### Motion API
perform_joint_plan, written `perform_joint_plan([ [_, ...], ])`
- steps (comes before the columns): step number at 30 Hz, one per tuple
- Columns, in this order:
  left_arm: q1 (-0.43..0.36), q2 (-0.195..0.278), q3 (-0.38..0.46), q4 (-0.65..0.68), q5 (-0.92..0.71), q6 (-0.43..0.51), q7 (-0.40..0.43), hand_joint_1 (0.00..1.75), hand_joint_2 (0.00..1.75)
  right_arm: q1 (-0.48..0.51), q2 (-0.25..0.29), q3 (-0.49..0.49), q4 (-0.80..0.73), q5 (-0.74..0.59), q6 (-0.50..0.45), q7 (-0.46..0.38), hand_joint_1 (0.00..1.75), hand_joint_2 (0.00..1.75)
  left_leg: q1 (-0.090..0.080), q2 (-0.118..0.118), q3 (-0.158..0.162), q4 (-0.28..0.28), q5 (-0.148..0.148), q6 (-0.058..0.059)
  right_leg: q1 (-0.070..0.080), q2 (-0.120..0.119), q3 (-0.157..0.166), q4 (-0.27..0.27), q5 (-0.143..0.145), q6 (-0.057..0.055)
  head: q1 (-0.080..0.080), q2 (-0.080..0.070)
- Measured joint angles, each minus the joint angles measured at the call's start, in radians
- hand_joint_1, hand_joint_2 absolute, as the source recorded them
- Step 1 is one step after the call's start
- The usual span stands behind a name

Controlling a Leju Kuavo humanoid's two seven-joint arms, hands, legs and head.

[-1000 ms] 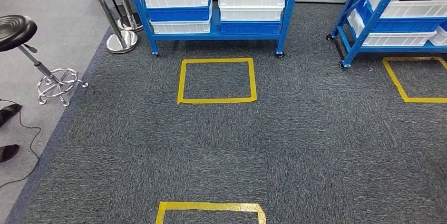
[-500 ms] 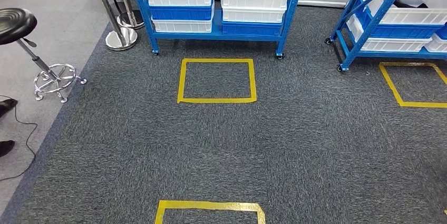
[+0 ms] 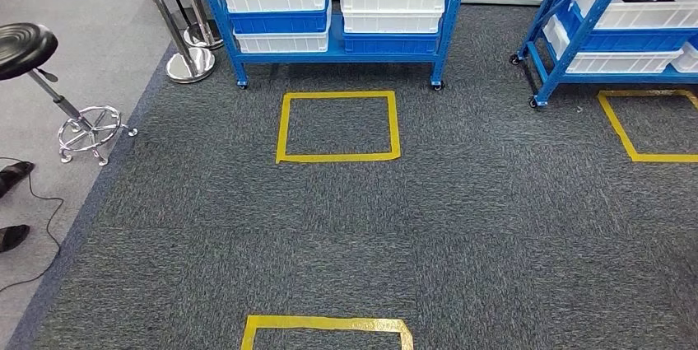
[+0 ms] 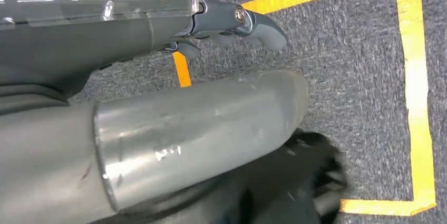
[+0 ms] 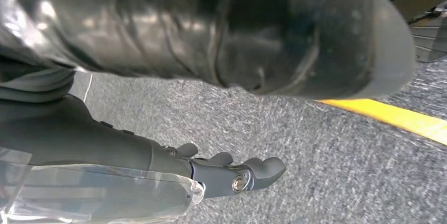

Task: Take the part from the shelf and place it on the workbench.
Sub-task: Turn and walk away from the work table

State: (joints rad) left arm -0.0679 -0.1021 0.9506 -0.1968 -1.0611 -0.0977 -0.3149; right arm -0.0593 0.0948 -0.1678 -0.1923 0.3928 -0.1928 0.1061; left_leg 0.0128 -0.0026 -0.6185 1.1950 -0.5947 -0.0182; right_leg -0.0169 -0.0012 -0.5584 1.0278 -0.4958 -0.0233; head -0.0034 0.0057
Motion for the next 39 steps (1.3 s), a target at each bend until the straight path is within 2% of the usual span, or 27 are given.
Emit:
perform_joint_plan([
  [1,0.001,0.0,0.0,0.0,0.0,0.0,0.0,0.0,0.0,0.0,0.0,0.0,0.0,0.002,0.0,-0.001,0.0,0.0,0.0,0.0,-0.033,0.06,-0.018,-0.002,0.002,0.0,0.001,0.0,-0.002,-0.002,0.0,0.0],
  [2,0.002,0.0,0.0,0.0,-0.001,0.001,0.0,0.0,0.0,0.0,0.0,0.0,0.0,0.004,0.0,-0.001,0.0,0.0,0.0,0.0,-0.055,0.093,-0.019,-0.002,0.003,0.0,0.004,0.0,-0.004,-0.004,0.0,0.0],
  [3,0.003,0.0,0.0,0.0,-0.003,0.002,0.0,0.0,0.0,0.001,0.0,0.0,0.0,0.005,0.0,-0.002,0.0,0.0,0.0,0.0,-0.058,0.088,0.001,0.0,0.005,0.001,0.008,0.001,-0.007,-0.004,0.0,0.0],
  [4,0.004,0.0,0.0,0.0,-0.004,0.002,0.0,0.0,0.0,0.001,0.0,0.0,0.0,0.006,0.0,-0.003,0.0,0.0,-0.001,0.0,-0.043,0.045,0.036,0.005,0.006,0.001,0.013,0.001,-0.011,-0.003,0.0,0.0],
  [5,0.004,0.0,0.0,0.0,-0.006,0.003,0.0,0.0,0.0,0.001,0.001,0.0,0.0,0.006,0.0,-0.003,0.0,0.0,-0.004,0.0,-0.015,-0.023,0.077,0.014,0.007,0.002,0.02,0.001,-0.016,-0.001,0.0,0.0],
  [7,0.002,0.002,0.0,0.0,-0.009,0.003,-0.001,0.0,0.0,0.001,0.005,0.0,0.0,0.007,0.0,-0.005,0.0,0.0,-0.011,0.002,0.036,-0.137,0.119,0.03,0.01,0.001,0.028,0.0,-0.024,0.005,0.0,0.0],
  [9,0.001,0.004,0.0,0.0,-0.013,0.003,-0.002,0.0,0.0,-0.001,0.008,0.0,0.0,0.007,0.0,-0.007,0.0,0.0,-0.017,0.003,0.053,-0.174,0.115,0.041,0.01,0.0,0.033,0.001,-0.024,0.017,0.0,0.0],
  [12,0.004,0.004,-0.001,0.0,-0.019,0.003,-0.003,0.0,0.0,-0.002,0.009,0.0,0.0,0.009,-0.001,-0.009,0.0,0.0,-0.014,0.001,0.075,-0.199,0.117,0.056,0.007,0.0,0.034,0.025,-0.025,0.033,0.001,0.0],
  [14,0.003,0.004,-0.001,0.0,-0.021,0.003,-0.003,0.0,0.0,-0.003,0.009,0.0,0.0,0.011,-0.001,-0.009,0.0,0.0,-0.01,0.0,0.093,-0.208,0.117,0.063,0.004,0.001,-0.009,0.105,-0.068,0.038,0.001,0.0],
  [16,0.002,0.004,-0.001,0.0,-0.022,0.002,-0.003,0.0,0.0,-0.003,0.009,0.0,0.0,0.012,-0.001,-0.009,0.0,0.0,-0.01,0.001,0.098,-0.208,0.111,0.066,0.002,0.001,-0.084,0.22,-0.118,0.045,0.001,0.0],
  [17,0.002,0.004,-0.001,0.0,-0.023,0.002,-0.003,0.0,0.0,-0.002,0.01,0.0,0.0,0.013,-0.001,-0.009,0.0,0.0,-0.01,0.0,0.103,-0.208,0.106,0.065,0.001,0.001,-0.112,0.255,-0.123,0.049,0.001,0.0],
  [18,0.002,0.004,-0.001,0.0,-0.025,0.001,-0.003,0.0,0.0,0.0,0.01,0.0,0.001,0.015,-0.001,-0.009,0.0,0.0,-0.01,0.0,0.109,-0.207,0.1,0.063,0.0,0.001,-0.126,0.258,-0.109,0.052,0.001,0.0],
  [19,0.004,0.004,-0.002,0.0,-0.026,0.001,-0.003,0.0,0.0,0.001,0.01,0.0,0.001,0.017,-0.001,-0.009,0.0,0.0,-0.009,0.0,0.119,-0.207,0.094,0.06,-0.002,0.001,-0.121,0.227,-0.074,0.054,0.001,0.0],
  [20,0.005,0.004,-0.002,0.0,-0.027,0.001,-0.003,0.0,0.0,0.002,0.009,0.0,0.001,0.019,-0.001,-0.008,0.0,0.0,-0.008,-0.001,0.13,-0.206,0.086,0.056,-0.004,0.001,-0.1,0.165,-0.026,0.055,0.001,0.0],
  [21,0.006,0.004,-0.002,0.0,-0.028,0.001,-0.003,0.0,0.0,0.004,0.009,0.0,0.001,0.02,-0.001,-0.008,0.0,0.0,-0.008,-0.001,0.139,-0.206,0.078,0.051,-0.004,0.001,-0.078,0.105,0.009,0.054,0.001,0.0],
  [23,0.004,0.004,-0.002,0.0,-0.029,0.0,-0.004,0.0,0.0,0.004,0.009,0.0,0.002,0.021,-0.001,-0.008,0.0,0.0,-0.008,-0.001,0.146,-0.202,0.063,0.039,0.0,-0.001,-0.053,0.03,0.026,0.045,0.001,0.0],
  [25,0.001,0.004,-0.002,0.0,-0.032,0.0,-0.005,0.0,0.0,0.004,0.01,0.0,0.003,0.023,-0.001,-0.009,0.0,0.0,-0.011,0.0,0.152,-0.194,0.055,0.026,0.003,-0.002,-0.051,0.023,0.012,0.027,0.002,0.0],
  [27,0.0,0.005,-0.003,0.0,-0.036,0.0,-0.006,0.0,0.0,0.005,0.01,0.0,0.003,0.025,-0.002,-0.009,0.0,0.0,-0.01,0.0,0.151,-0.169,0.049,0.016,0.0,-0.001,-0.036,0.02,0.015,0.012,0.002,0.0],
  [29,-0.002,0.005,-0.003,0.0,-0.037,0.0,-0.007,0.0,0.0,0.005,0.009,0.0,0.003,0.026,-0.003,-0.009,0.0,0.0,-0.007,0.001,0.102,-0.079,0.026,0.009,0.0,-0.003,-0.02,0.014,0.008,0.001,0.002,0.0],
  [31,-0.002,0.005,-0.003,0.0,-0.038,0.0,-0.007,0.0,0.0,0.005,0.009,0.0,0.003,0.028,-0.003,-0.009,0.0,0.0,-0.004,0.001,0.018,0.049,-0.024,0.002,0.003,-0.002,-0.009,0.013,-0.002,-0.007,0.001,0.0],
  [32,-0.001,0.005,-0.003,0.0,-0.038,0.0,-0.007,0.0,0.0,0.005,0.009,0.0,0.003,0.028,-0.003,-0.009,0.0,0.0,-0.004,0.001,-0.017,0.09,-0.042,0.0,0.005,-0.001,-0.003,0.013,-0.009,-0.008,0.001,0.0],
  [33,0.001,0.005,-0.003,0.0,-0.038,0.0,-0.007,0.0,0.0,0.005,0.009,0.0,0.003,0.028,-0.003,-0.009,0.0,0.0,-0.004,0.001,-0.038,0.103,-0.043,0.001,0.007,0.001,0.005,0.013,-0.016,-0.008,0.001,0.0],
  [34,0.002,0.005,-0.003,0.0,-0.038,0.0,-0.007,0.0,0.0,0.006,0.009,0.0,0.003,0.028,-0.002,-0.01,0.0,0.0,-0.004,0.001,-0.045,0.085,-0.025,0.005,0.009,0.002,0.015,0.013,-0.023,-0.008,0.001,0.0],
  [36,0.004,0.005,-0.003,0.0,-0.038,0.0,-0.007,0.0,0.0,0.006,0.009,0.0,0.003,0.028,-0.002,-0.01,0.0,0.0,-0.009,0.001,-0.02,-0.031,0.067,0.024,0.013,0.001,0.037,0.012,-0.039,-0.007,0.001,0.0],
  [37,0.004,0.006,-0.003,0.0,-0.038,-0.001,-0.007,0.0,0.0,0.007,0.01,0.0,0.003,0.028,-0.002,-0.01,0.0,0.0,-0.014,0.002,-0.008,-0.082,0.098,0.035,0.015,0.002,0.046,0.011,-0.047,-0.005,0.002,0.0],
  [38,0.005,0.006,-0.003,0.0,-0.038,-0.001,-0.008,0.0,0.0,0.006,0.011,0.0,0.004,0.029,-0.003,-0.01,0.0,0.0,-0.02,0.001,0.003,-0.124,0.115,0.045,0.015,0.002,0.053,0.009,-0.054,-0.001,0.001,0.0],
  [39,0.005,0.007,-0.003,0.0,-0.038,-0.001,-0.008,0.0,0.0,0.006,0.013,0.0,0.004,0.029,-0.003,-0.01,0.0,0.0,-0.025,0.001,0.006,-0.139,0.112,0.051,0.014,0.002,0.055,0.008,-0.058,0.002,0.001,0.0],
])
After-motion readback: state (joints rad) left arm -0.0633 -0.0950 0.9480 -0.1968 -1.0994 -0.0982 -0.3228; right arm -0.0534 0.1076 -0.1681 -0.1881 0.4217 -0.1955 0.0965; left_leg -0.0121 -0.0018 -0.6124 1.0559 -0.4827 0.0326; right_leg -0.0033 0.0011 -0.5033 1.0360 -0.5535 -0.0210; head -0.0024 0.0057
